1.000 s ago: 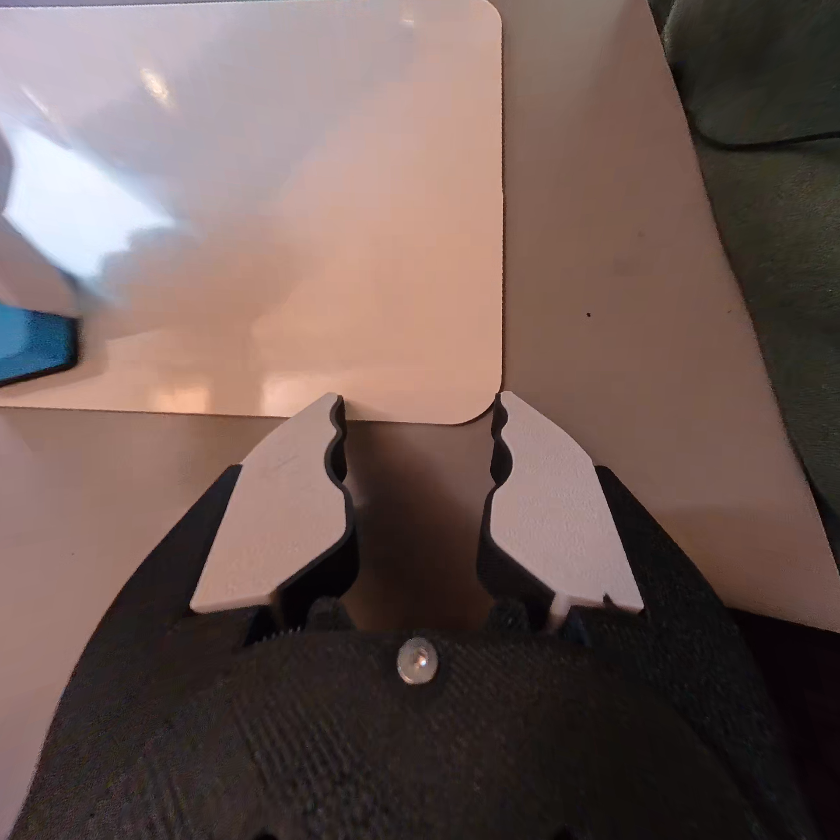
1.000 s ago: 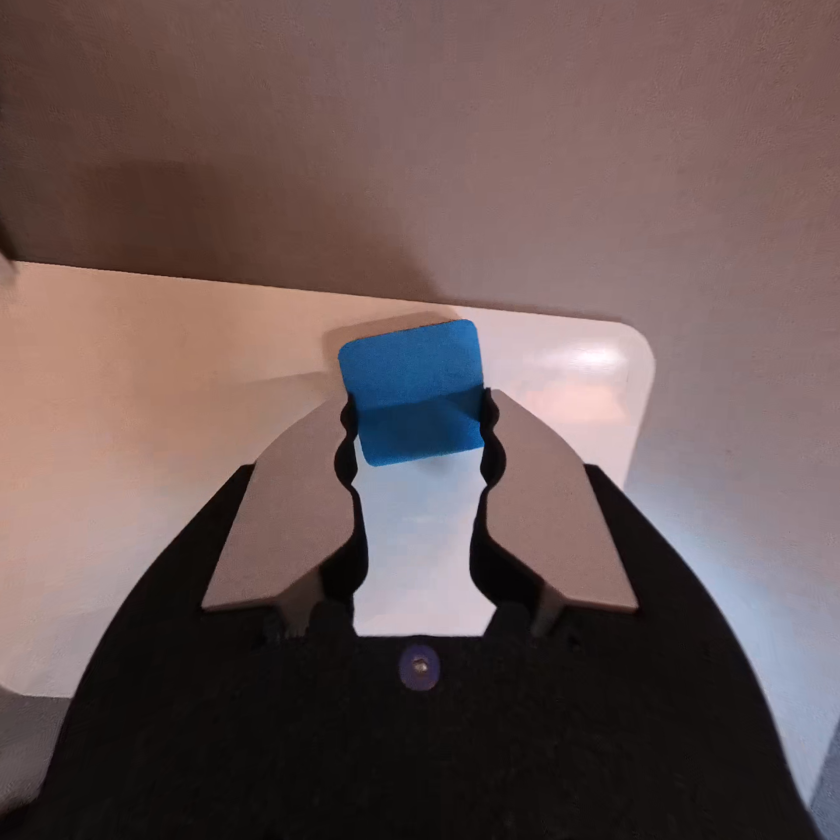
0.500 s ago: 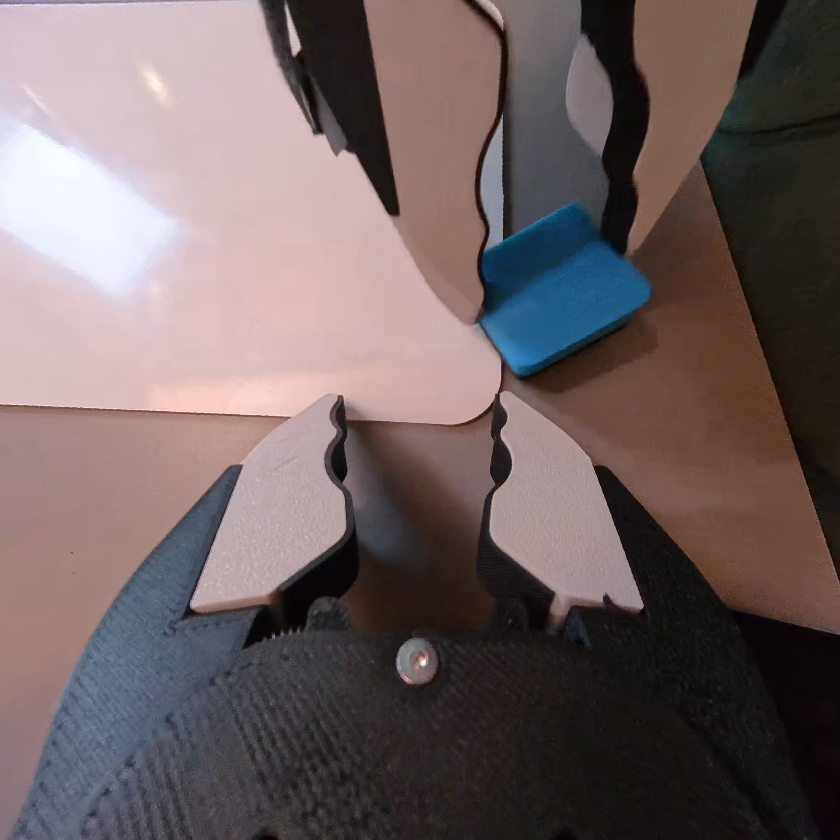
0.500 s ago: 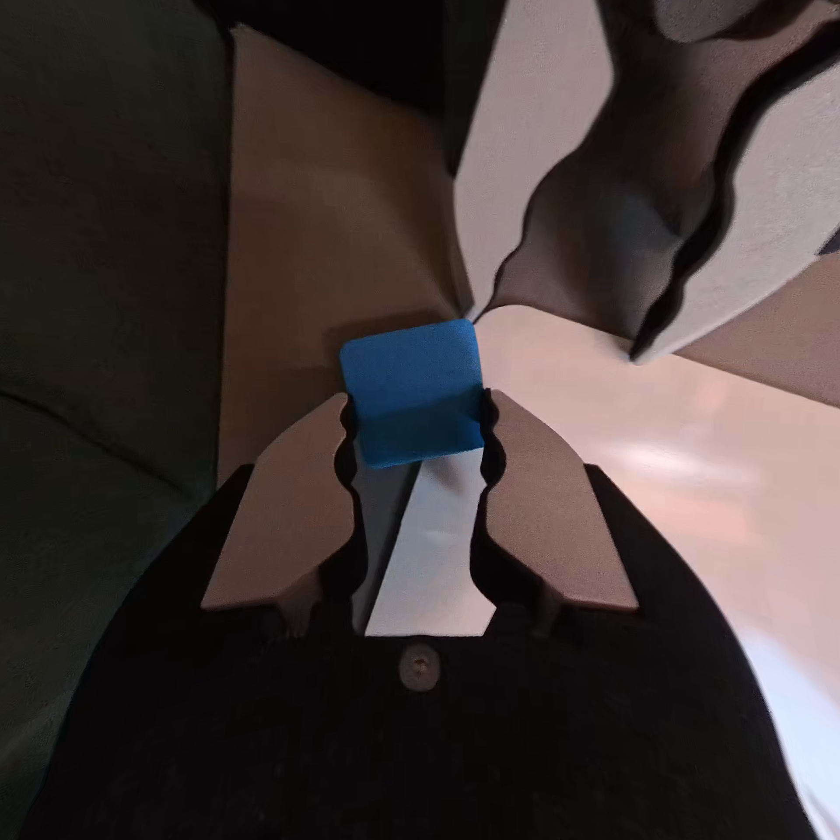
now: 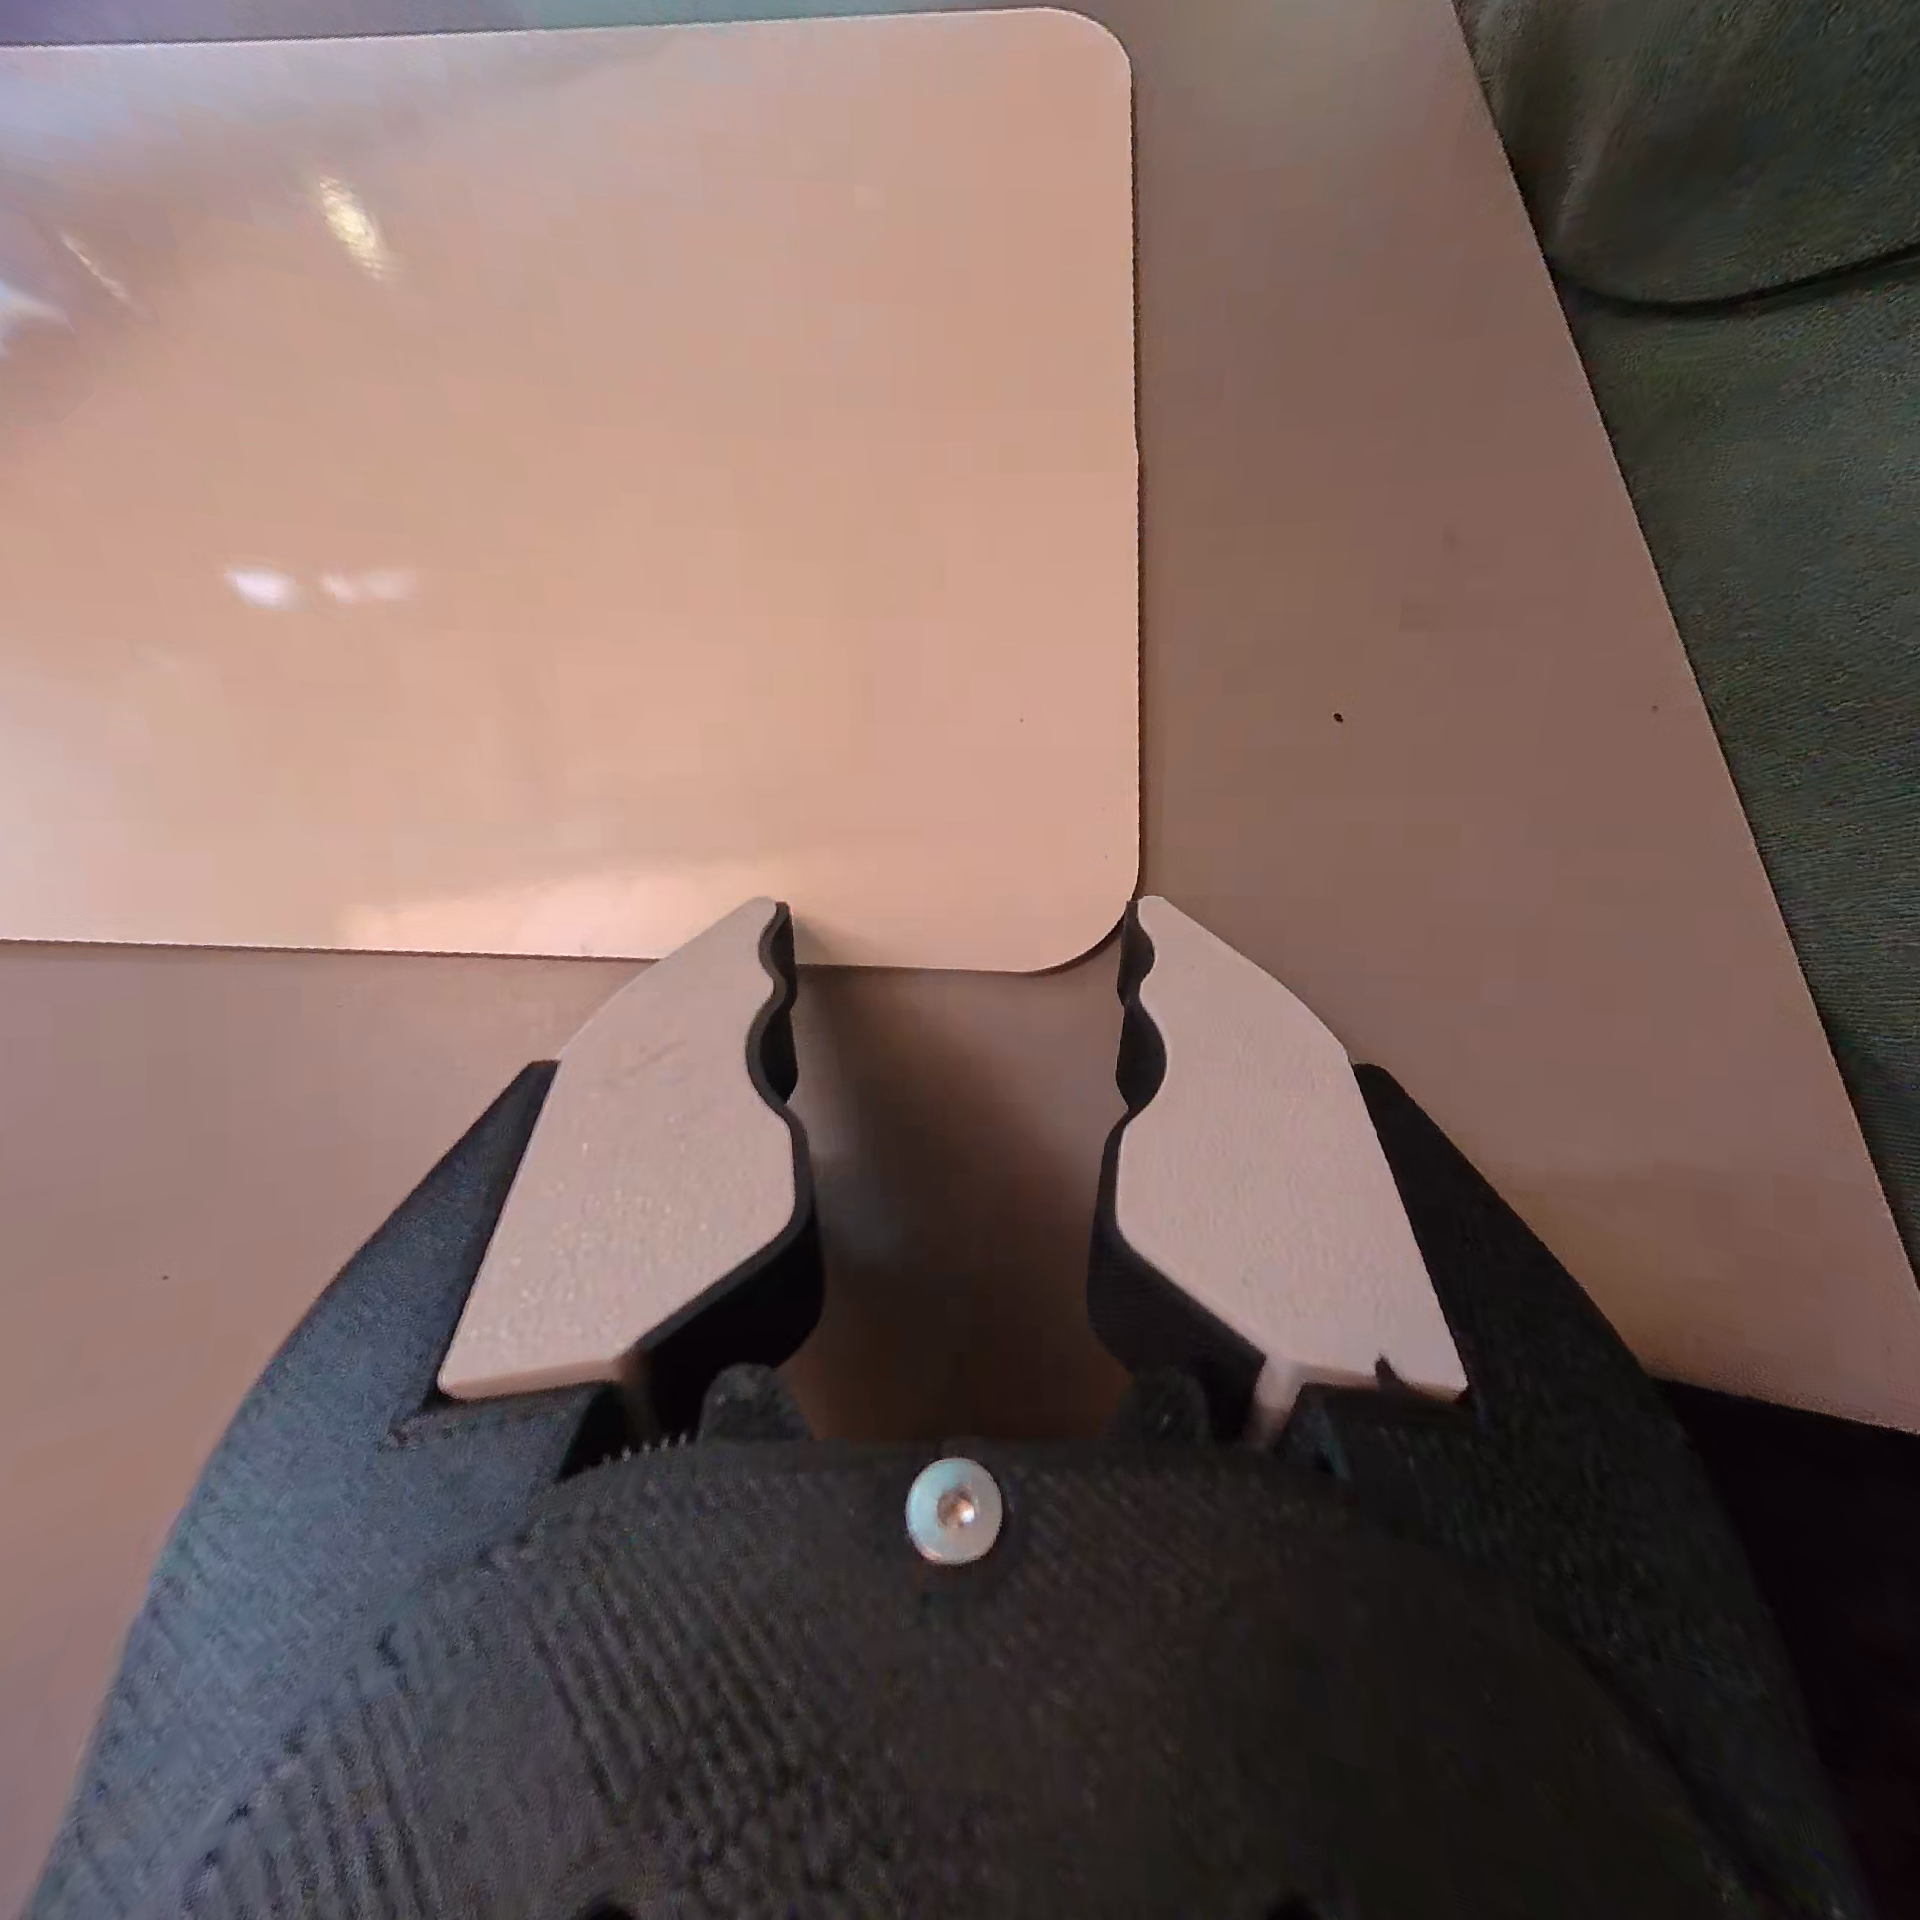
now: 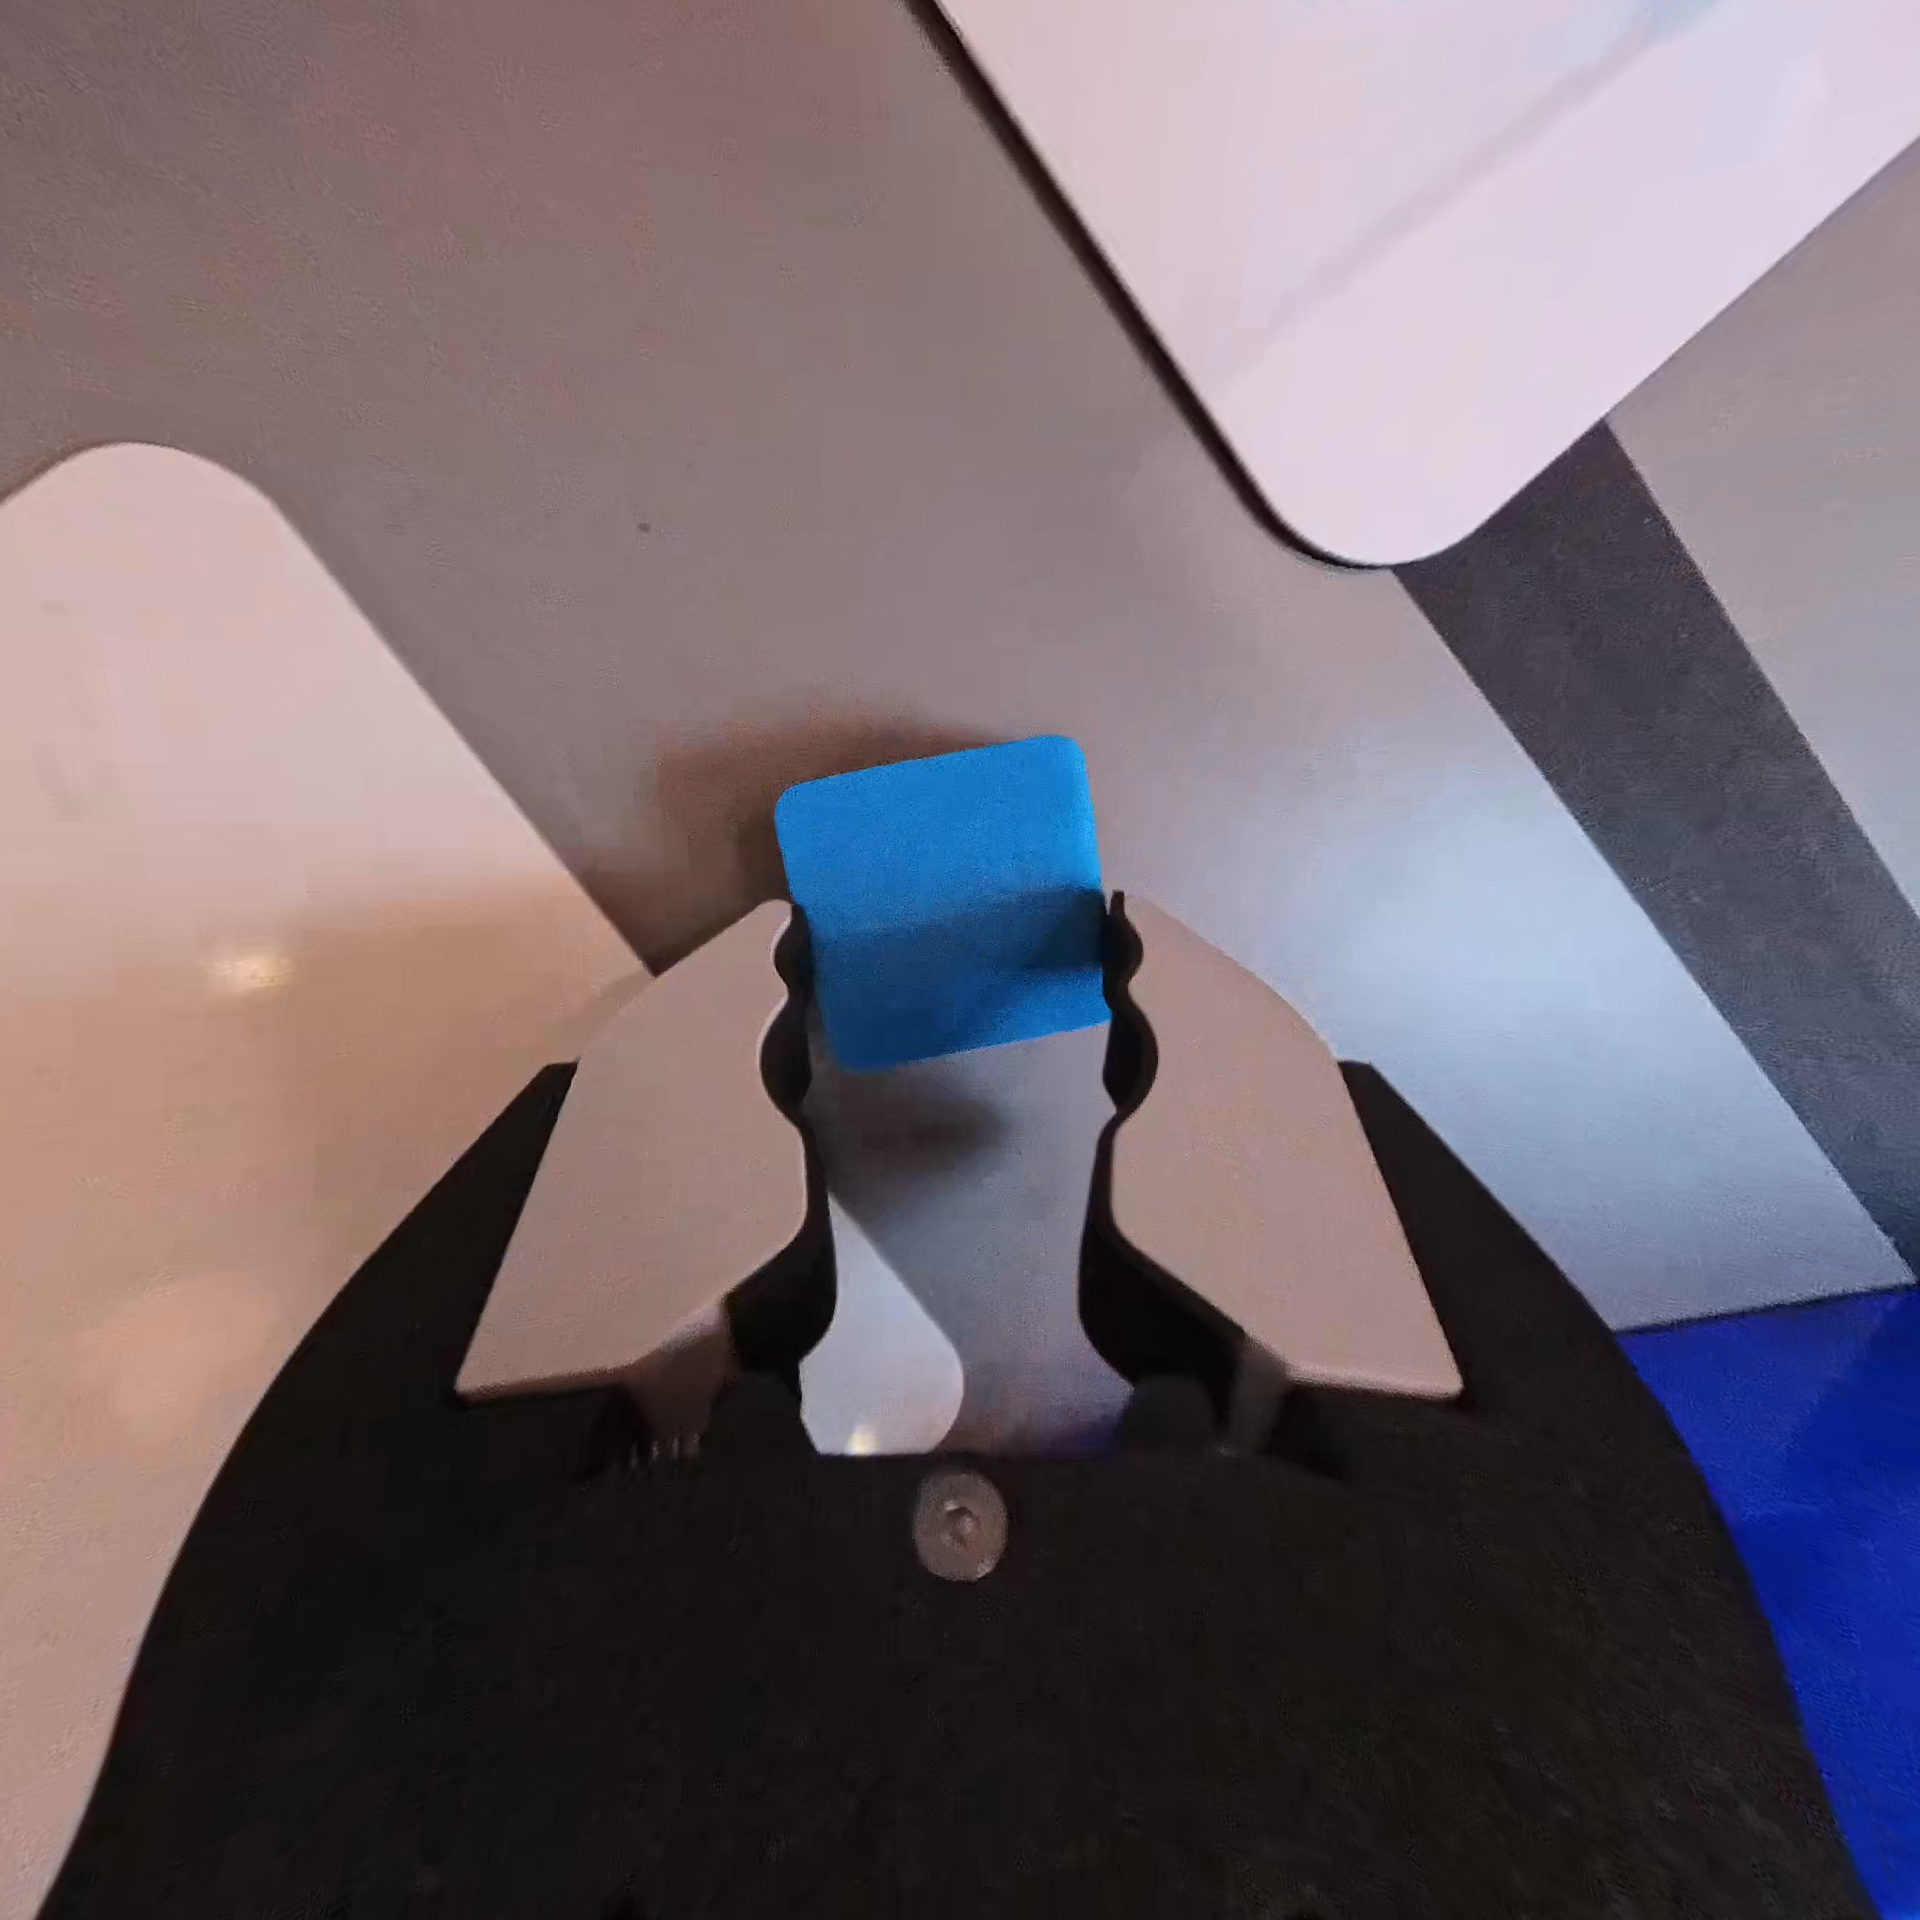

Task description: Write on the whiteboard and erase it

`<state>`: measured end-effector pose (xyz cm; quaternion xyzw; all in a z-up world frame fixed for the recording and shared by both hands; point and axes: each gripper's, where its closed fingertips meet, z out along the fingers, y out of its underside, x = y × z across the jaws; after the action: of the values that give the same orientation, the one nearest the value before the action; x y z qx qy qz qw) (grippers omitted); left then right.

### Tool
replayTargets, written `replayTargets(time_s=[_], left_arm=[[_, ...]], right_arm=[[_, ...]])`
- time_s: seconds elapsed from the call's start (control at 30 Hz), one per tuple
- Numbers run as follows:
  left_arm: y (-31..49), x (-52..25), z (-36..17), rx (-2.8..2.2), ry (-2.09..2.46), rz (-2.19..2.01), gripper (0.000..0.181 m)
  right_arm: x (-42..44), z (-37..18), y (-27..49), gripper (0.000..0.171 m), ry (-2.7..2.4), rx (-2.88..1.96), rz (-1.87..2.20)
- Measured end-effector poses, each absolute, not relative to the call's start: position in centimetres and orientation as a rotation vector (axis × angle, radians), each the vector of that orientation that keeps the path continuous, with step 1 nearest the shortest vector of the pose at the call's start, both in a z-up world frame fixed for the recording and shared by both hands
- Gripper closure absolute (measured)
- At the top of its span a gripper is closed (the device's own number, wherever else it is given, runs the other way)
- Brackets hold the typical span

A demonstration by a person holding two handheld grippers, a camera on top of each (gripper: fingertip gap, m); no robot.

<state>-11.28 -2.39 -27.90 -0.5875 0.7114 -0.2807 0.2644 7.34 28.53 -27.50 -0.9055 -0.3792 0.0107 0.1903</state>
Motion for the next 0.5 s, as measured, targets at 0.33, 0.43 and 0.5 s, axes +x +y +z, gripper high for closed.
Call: replayTargets(time_s=[0.33, 0.43, 0.5], left_arm=[[-2.8, -11.4, -27.9, -1.566, 1.952, -0.766, 0.117], [-3.6, -10.9, -27.7, -1.548, 1.958, -0.819, 0.11], [-3.4, -10.4, -27.9, -1.545, 1.954, -0.764, 0.109]], right_arm=[[8.0, -25.4, 22.8, 0.097, -1.307, -2.441, 0.231], [8.4, -26.9, 20.8, 0.091, -1.357, -2.481, 0.305], [8.7, -27.6, 20.3, 0.09, -1.377, -2.498, 0.281]])
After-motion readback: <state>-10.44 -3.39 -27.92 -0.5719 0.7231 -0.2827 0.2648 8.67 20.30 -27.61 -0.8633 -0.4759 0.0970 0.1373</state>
